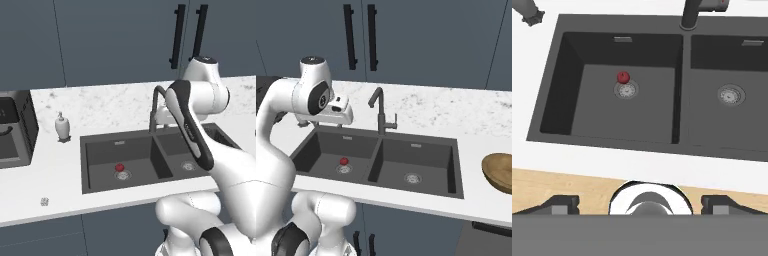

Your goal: Pick the tomato from the sink and place it in the bowl. Then pick the bowl and place it in the microwave. Then close the microwave door and press the start button.

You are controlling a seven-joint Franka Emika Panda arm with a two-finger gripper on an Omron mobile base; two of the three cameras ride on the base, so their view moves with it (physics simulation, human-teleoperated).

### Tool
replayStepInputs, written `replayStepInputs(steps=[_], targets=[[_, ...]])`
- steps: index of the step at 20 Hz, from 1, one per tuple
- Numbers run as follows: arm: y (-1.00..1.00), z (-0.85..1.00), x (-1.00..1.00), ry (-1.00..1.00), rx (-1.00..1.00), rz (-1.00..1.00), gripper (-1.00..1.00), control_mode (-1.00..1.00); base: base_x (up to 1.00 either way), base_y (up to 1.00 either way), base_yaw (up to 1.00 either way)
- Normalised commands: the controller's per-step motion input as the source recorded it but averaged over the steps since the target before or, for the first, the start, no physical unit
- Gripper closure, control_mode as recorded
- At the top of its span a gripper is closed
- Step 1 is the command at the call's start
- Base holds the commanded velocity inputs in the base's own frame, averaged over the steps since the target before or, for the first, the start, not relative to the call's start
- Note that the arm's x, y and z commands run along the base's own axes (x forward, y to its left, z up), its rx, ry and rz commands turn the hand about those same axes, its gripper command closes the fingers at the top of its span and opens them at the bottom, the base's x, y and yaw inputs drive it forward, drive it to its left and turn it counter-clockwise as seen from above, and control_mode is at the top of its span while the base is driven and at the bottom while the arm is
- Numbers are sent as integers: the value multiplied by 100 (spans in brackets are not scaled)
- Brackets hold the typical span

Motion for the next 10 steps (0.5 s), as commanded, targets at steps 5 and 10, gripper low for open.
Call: replayStepInputs(steps=[5,10], targets=[[42,-59,-7,6,2,0,-100,-100,0,0,0],[26,-56,19,3,2,0,-100,-100,0,0,0]])
